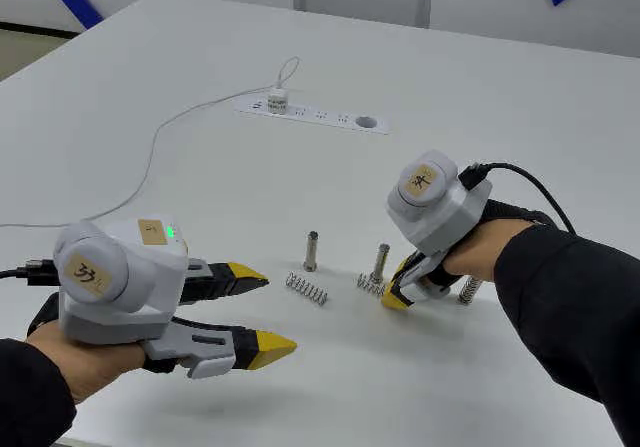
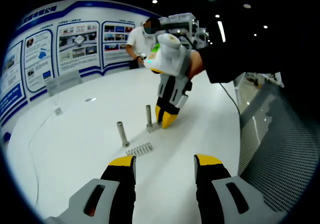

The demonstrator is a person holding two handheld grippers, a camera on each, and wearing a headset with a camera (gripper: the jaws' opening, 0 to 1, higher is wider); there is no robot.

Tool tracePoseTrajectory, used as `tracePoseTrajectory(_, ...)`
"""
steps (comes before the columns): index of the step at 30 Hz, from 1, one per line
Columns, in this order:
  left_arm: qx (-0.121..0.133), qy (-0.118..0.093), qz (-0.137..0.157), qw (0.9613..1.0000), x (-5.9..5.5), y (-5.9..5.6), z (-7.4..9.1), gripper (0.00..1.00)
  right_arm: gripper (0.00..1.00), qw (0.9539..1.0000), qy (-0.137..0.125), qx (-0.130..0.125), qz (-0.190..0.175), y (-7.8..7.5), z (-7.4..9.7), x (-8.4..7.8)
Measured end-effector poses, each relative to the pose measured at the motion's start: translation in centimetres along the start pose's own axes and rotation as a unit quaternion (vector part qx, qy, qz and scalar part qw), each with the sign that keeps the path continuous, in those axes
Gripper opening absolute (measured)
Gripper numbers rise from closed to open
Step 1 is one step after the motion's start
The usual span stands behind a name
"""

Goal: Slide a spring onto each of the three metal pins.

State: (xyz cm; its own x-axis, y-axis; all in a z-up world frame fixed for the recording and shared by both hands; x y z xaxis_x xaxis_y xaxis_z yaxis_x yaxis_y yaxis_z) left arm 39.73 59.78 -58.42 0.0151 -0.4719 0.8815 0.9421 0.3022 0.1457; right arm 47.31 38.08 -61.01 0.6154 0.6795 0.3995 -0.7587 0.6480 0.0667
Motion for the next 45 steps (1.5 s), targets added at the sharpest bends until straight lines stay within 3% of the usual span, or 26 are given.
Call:
tracePoseTrajectory(8,-0.009,0.008,-0.014,0.9998,0.4,0.0,-0.2,0.47,0.11,0.9996,0.008,0.0,0.027,0.5,0.9,-0.2)
tracePoseTrajectory(21,-0.032,0.008,-0.043,0.9985,2.4,0.6,-1.4,0.46,0.11,0.9977,0.024,0.023,0.059,2.1,4.0,-1.2)
tracePoseTrajectory(34,-0.075,0.012,-0.074,0.9944,3.5,-0.4,-3.4,0.41,0.12,0.993,0.025,0.055,0.101,5.1,6.0,-0.6)
tracePoseTrajectory(45,-0.099,0.011,-0.093,0.9907,3.9,-1.5,-4.4,0.35,0.12,0.9865,0.029,0.074,0.143,7.3,6.3,0.4)
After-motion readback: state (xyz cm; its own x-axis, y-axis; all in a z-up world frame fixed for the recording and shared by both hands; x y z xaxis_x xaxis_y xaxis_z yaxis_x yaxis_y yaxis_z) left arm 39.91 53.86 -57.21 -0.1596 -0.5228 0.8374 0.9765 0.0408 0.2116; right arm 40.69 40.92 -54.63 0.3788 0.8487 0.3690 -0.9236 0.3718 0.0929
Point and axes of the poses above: the centre of the closed fingertips' face, and the gripper's own axes: z roughly backward along the fingers, y roughly to its left, x roughly out of its top, the point moved 9 cm from there along z, roughly backward along the fingers, and after that the axes turned 11 degrees about -z, right-handed, at the moved point
